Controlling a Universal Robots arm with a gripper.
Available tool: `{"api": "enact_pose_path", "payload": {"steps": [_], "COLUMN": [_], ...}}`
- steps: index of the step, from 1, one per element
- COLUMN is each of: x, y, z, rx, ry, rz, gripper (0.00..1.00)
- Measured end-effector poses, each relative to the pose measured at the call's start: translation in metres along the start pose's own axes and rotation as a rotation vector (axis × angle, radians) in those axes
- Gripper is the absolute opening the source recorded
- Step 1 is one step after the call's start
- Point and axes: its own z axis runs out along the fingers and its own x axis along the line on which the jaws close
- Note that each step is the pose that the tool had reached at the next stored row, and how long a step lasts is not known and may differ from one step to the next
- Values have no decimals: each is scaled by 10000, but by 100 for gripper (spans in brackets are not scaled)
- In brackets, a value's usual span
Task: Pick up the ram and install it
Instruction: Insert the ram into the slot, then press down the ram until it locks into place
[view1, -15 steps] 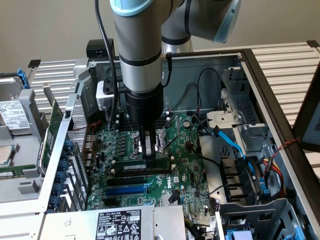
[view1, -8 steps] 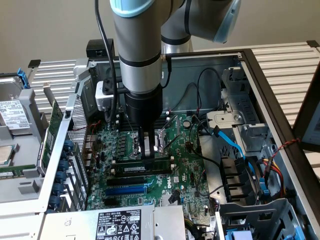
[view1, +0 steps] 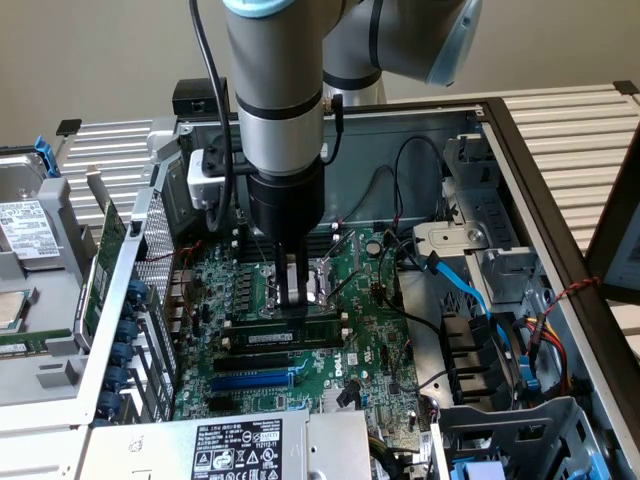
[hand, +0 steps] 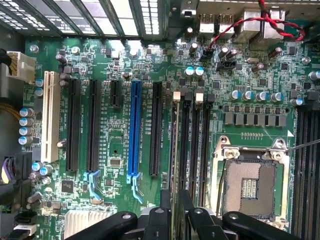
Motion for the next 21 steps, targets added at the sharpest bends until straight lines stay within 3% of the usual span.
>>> {"api": "enact_pose_path", "payload": {"steps": [9,21], "x": [4,12], "y": [0,22], "z": [-46,-95], "rx": [0,-44], "ry": [-45,-45], "rz": [0,-1], "gripper": [22,22]}}
